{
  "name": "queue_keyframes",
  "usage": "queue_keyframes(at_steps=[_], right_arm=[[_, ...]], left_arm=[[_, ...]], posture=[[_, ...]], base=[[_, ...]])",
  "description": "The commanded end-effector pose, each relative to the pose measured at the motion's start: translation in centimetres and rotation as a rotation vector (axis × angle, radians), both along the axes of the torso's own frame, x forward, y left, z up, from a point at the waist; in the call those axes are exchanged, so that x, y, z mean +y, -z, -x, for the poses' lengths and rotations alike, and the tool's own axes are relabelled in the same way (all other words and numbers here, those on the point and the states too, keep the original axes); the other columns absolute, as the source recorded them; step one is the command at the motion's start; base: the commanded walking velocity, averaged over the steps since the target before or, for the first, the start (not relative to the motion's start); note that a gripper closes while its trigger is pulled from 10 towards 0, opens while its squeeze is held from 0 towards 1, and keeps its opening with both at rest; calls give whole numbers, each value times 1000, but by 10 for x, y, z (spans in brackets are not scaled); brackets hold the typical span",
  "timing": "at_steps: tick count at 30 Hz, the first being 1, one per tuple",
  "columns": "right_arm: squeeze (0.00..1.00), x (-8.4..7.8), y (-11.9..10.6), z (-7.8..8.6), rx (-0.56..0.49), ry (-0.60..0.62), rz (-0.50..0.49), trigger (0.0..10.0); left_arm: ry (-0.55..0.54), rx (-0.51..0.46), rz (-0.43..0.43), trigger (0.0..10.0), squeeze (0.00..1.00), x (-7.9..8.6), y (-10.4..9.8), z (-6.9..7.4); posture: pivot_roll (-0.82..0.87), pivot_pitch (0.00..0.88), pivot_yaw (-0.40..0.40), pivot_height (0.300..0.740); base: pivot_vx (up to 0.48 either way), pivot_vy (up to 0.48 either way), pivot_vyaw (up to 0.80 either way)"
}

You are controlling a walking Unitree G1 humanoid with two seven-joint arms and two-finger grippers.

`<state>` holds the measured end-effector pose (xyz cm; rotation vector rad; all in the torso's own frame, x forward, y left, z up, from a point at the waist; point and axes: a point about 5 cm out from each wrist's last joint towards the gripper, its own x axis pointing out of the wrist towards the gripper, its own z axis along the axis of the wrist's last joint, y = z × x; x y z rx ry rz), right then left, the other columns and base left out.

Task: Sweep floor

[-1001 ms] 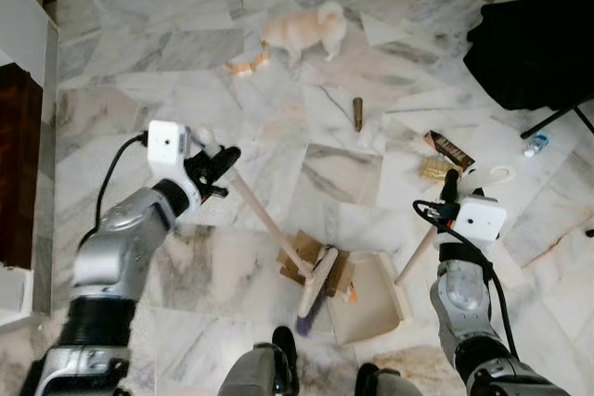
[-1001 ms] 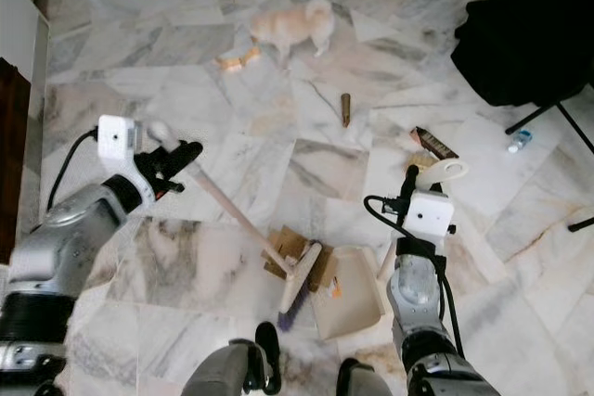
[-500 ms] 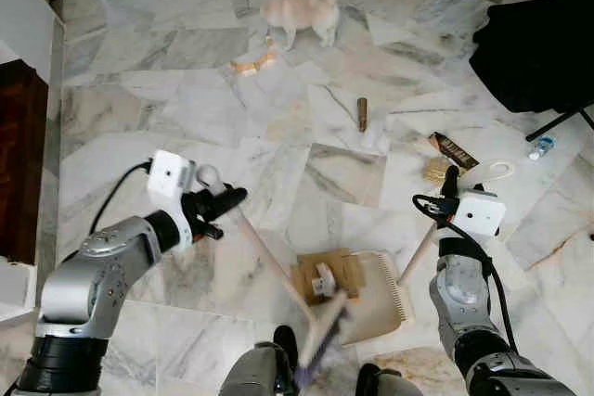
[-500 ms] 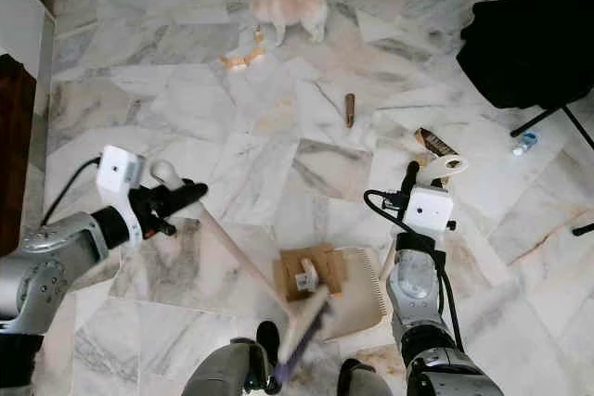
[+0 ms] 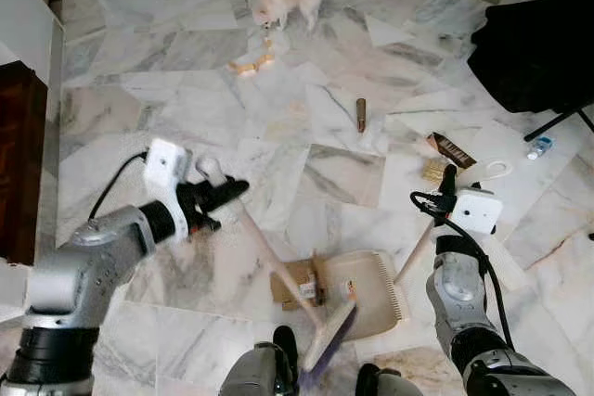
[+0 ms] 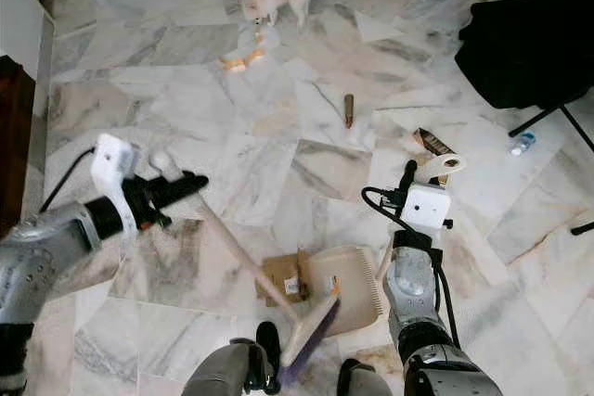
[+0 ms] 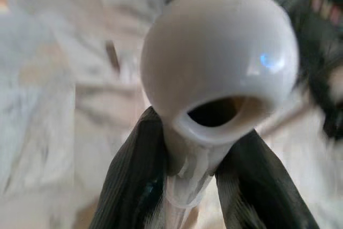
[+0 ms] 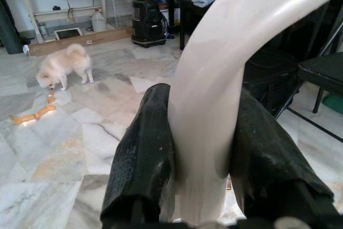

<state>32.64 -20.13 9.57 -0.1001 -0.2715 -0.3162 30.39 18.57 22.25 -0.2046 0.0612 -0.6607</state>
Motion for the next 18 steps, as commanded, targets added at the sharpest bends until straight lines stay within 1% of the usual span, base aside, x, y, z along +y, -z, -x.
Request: queue_keyframes(at_steps=[1,6,8,9,10,11,12,15,17,18], right_arm=[[0,3,10,3,45,3,-21,10000],[0,3,11,4,48,7,-24,10000],[0,3,11,4,48,6,-24,10000],[0,3,11,4,48,6,-24,10000],[0,3,11,4,48,6,-24,10000],[0,3,11,4,47,6,-23,10000],[0,3,11,4,46,6,-22,10000],[0,2,10,4,43,8,-20,10000],[0,2,10,4,42,8,-19,10000],[0,1,10,5,42,8,-17,10000]], left_arm=[[-32,-77,76,10000,0,11,-20,0],[-78,-187,280,10000,0,27,-60,-4],[-124,-235,336,10000,0,35,-72,-6],[-170,-270,358,10000,0,42,-78,-8],[-170,-270,358,10000,0,42,-78,-8],[-228,-290,327,10000,0,47,-80,-10],[-340,-315,236,10000,0,56,-78,-15],[-470,-334,99,10000,0,65,-70,-20],[-504,-329,54,10000,0,67,-64,-22],[-514,-314,12,10000,0,65,-55,-23]], posture=[[287,240,138,740],[287,241,137,740],[286,240,136,740],[285,242,136,740],[285,242,136,740],[284,243,136,740],[284,243,136,740],[279,246,133,740],[279,246,133,740],[278,249,131,740]], base=[[0,0,0],[0,0,0],[0,0,0],[0,0,0],[0,0,0],[0,0,0],[0,0,0],[0,0,0],[0,0,0],[0,0,0]])
